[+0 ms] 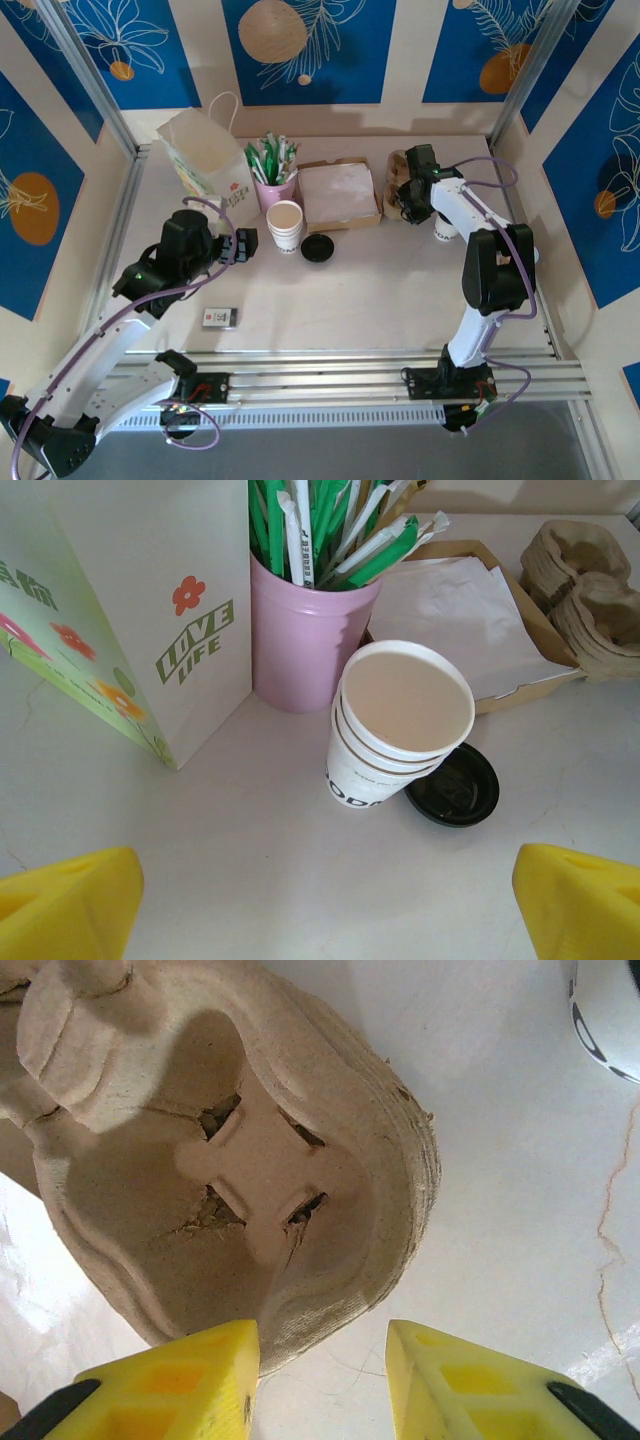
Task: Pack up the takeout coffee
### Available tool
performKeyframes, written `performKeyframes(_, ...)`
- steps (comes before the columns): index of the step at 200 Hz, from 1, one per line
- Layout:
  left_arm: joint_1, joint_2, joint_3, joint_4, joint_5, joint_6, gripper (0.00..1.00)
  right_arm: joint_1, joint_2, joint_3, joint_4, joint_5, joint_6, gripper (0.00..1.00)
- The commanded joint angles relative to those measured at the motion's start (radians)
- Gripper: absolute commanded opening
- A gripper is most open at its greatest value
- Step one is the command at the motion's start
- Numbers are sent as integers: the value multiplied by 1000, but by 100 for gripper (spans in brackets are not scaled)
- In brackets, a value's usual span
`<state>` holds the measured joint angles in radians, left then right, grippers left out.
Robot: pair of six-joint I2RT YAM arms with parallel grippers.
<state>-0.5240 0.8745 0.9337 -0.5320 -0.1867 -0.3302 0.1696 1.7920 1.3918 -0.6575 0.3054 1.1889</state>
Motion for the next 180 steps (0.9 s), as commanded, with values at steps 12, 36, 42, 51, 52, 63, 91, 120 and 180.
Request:
performKeyframes(12, 12, 6, -3, 13, 12, 25, 95, -1, 33, 24, 1, -21, 24, 38)
performKeyframes(36, 12, 5, -4, 13, 12, 26, 95, -1, 40, 24, -1, -21, 26, 38)
performKeyframes(42, 12, 6, -3, 13, 12, 26, 95, -3, 40, 23, 2, -19, 28, 38)
performKeyframes(51, 12, 7, -4, 14, 13, 26, 95, -3, 40, 22, 7, -19, 29, 37)
performKeyframes(52, 12, 7, -4, 14, 12, 25, 95, -3, 40, 22, 8, -19, 29, 37)
performKeyframes(63, 12, 7, -4, 15, 13, 25, 95, -4, 41, 23, 10, -16, 28, 36)
performKeyframes(91, 12, 8, -4, 13, 14, 26, 95, -11, 52, 33, 13, -19, 14, 34)
performKeyframes(120, 12, 10, -4, 15, 13, 27, 95, -16, 54, 35, 15, -10, 5, 32)
performKeyframes(180, 12, 14, -4, 15, 15, 27, 95, -16, 44, 34, 41, -18, -8, 27)
